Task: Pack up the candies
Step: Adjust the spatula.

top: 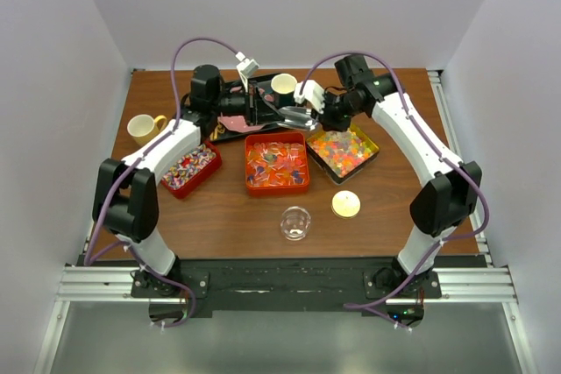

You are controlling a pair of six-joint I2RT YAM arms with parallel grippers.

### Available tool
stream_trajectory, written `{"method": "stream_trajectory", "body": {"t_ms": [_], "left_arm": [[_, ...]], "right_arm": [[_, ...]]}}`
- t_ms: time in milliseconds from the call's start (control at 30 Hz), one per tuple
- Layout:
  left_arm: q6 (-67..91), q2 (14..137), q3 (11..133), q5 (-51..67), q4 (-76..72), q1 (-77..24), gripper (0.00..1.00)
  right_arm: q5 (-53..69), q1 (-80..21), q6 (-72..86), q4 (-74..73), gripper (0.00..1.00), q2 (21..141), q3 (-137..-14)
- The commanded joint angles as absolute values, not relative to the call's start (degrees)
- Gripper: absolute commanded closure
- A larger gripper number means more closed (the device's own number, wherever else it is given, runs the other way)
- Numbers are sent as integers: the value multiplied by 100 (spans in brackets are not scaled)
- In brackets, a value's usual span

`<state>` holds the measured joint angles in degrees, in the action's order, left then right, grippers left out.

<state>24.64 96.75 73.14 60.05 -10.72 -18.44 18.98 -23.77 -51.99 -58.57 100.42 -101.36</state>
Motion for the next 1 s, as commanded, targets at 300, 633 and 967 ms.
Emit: {"method": "stream_trajectory", "body": {"t_ms": [300, 633, 967], "left_arm": [[2654, 9940, 6900, 5880, -1283, -1837, 100], [2373, 9177, 6707, 4951, -415, -1381, 79], [2566, 8710, 4925, 3418, 1283, -721, 63]], "right_arm": [[3322, -2487, -4720, -6433, 100, 9852, -11425], [2664, -2478, -5273, -6627, 100, 9984, -11171], [1610, -2645, -7355, -8269, 100, 11380, -12742]]}}
